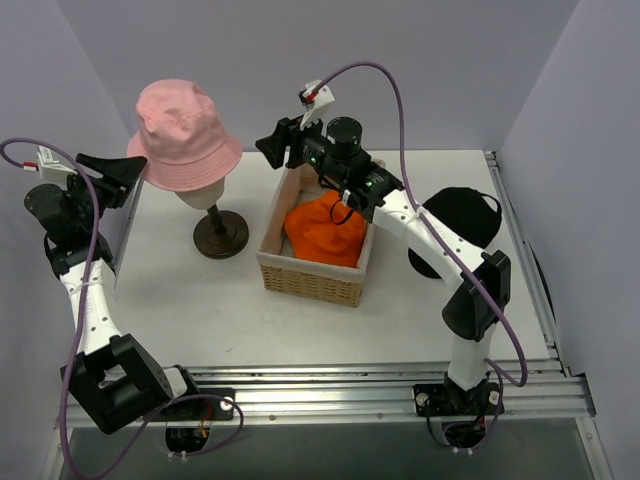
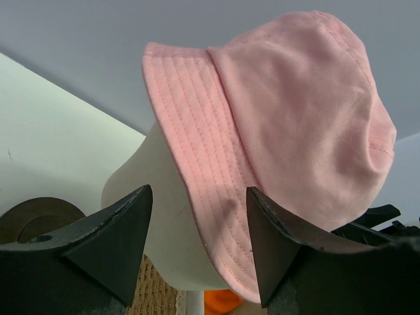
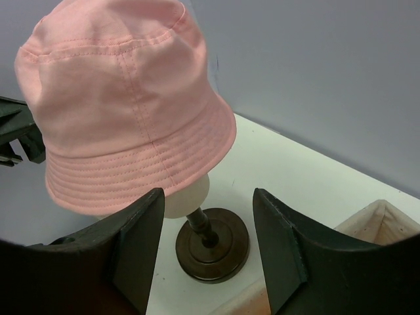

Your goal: Stack the hats

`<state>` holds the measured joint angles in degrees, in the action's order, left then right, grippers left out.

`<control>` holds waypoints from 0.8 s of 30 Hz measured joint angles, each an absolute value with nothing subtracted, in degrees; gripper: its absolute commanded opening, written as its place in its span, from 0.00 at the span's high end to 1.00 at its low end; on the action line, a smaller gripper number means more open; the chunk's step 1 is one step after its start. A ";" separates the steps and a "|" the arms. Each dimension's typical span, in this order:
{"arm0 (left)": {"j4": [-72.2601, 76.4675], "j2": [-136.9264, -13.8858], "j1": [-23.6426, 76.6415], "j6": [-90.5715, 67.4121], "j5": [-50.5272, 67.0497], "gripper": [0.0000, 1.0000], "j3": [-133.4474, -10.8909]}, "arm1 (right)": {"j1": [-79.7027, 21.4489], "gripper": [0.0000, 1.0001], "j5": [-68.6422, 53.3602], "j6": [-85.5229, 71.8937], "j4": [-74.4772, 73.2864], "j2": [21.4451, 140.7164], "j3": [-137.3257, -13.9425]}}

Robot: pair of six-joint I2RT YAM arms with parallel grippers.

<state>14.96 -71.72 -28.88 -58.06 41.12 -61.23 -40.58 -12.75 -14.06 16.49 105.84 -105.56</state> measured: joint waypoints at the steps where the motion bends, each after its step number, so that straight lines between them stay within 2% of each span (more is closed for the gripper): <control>1: 14.96 -71.99 -29.06 -58.08 41.10 0.35 -61.25 | -40.58 0.48 -12.73 -13.98 16.45 105.84 -105.34; 4: 15.75 -73.28 -29.39 -59.11 41.15 0.45 -61.25 | -40.51 0.48 -12.67 -13.63 16.49 105.78 -104.64; 5: 16.29 -73.76 -29.41 -59.51 41.21 0.53 -61.23 | -40.45 0.48 -12.64 -13.58 16.47 105.73 -104.38; 7: 17.50 -74.63 -29.41 -60.69 41.47 0.64 -61.23 | -40.36 0.48 -12.62 -13.54 16.47 105.62 -103.98; 8: 17.85 -74.81 -29.41 -60.93 41.58 0.73 -61.21 | -40.29 0.48 -12.62 -13.47 16.47 105.54 -103.88; 12: 19.79 -74.96 -29.43 -61.87 41.67 0.92 -60.58 | -40.10 0.48 -12.53 -13.41 16.49 105.30 -103.55; 15: 20.93 -74.96 -29.41 -62.13 41.65 0.98 -59.57 | -40.07 0.48 -12.40 -13.41 16.60 105.10 -103.35; 24: 23.53 -74.91 -29.41 -62.87 41.85 0.98 -56.90 | -40.03 0.48 -12.25 -13.43 16.91 104.33 -101.89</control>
